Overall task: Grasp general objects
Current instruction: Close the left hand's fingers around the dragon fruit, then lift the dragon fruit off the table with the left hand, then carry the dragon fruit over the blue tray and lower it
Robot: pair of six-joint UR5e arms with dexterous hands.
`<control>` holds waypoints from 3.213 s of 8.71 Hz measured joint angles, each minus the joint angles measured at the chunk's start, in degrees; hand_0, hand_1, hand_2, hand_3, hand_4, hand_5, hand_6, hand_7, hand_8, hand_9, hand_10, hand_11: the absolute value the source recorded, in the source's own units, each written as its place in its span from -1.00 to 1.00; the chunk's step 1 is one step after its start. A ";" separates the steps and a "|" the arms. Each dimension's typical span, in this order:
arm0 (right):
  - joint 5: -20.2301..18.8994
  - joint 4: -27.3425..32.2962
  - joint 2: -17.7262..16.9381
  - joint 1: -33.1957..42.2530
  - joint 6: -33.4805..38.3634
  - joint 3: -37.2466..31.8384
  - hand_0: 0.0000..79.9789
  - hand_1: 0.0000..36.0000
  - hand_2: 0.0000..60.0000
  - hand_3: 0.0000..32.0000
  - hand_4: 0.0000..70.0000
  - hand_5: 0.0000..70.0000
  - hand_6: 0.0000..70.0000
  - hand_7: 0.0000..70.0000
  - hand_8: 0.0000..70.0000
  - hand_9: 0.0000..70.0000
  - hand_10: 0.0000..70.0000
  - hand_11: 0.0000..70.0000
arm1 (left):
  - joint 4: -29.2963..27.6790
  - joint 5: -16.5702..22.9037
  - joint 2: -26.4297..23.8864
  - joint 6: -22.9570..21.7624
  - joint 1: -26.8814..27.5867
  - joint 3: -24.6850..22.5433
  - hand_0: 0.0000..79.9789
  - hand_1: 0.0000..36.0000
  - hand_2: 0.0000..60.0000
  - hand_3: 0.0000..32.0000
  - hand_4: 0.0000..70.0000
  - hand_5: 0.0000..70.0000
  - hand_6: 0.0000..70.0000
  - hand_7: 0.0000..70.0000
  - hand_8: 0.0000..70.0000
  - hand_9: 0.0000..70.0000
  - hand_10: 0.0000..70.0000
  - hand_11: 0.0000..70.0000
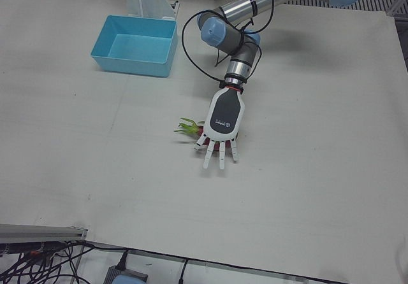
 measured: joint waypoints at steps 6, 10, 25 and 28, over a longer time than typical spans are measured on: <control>0.00 0.00 0.00 0.01 0.00 0.06 -1.00 -1.00 -1.00 -1.00 -1.00 -1.00 -1.00 -1.00 -1.00 -1.00 -1.00 -1.00 | 0.05 -4.96 0.20 0.00 1.85 0.74 1.00 0.63 -0.69 -1.00 0.01 1.00 0.67 1.00 0.82 1.00 0.41 1.00; 0.00 -0.08 0.00 0.02 -0.08 0.23 -1.00 -1.00 -1.00 -1.00 -1.00 -1.00 -1.00 -1.00 -1.00 -1.00 -1.00 -1.00 | 5.41 -3.63 -0.32 -0.57 1.50 -5.04 1.00 1.00 1.00 -1.00 0.65 1.00 1.00 1.00 1.00 1.00 1.00 1.00; 0.00 -0.02 0.00 0.01 -0.09 0.18 -1.00 -1.00 -1.00 -1.00 -1.00 -1.00 -1.00 -1.00 -1.00 -1.00 -1.00 -1.00 | -11.21 55.95 -14.02 -24.17 2.26 -22.39 1.00 1.00 0.54 -1.00 1.00 1.00 1.00 1.00 1.00 1.00 1.00 1.00; 0.00 0.00 0.00 0.02 -0.09 0.18 -1.00 -1.00 -1.00 -1.00 -1.00 -1.00 -1.00 -1.00 -1.00 -1.00 -1.00 -1.00 | -11.33 52.32 -14.05 -24.22 9.63 -24.24 1.00 0.48 -1.00 -0.61 -0.63 1.00 -0.74 -0.56 -0.82 -0.69 -0.71 -0.48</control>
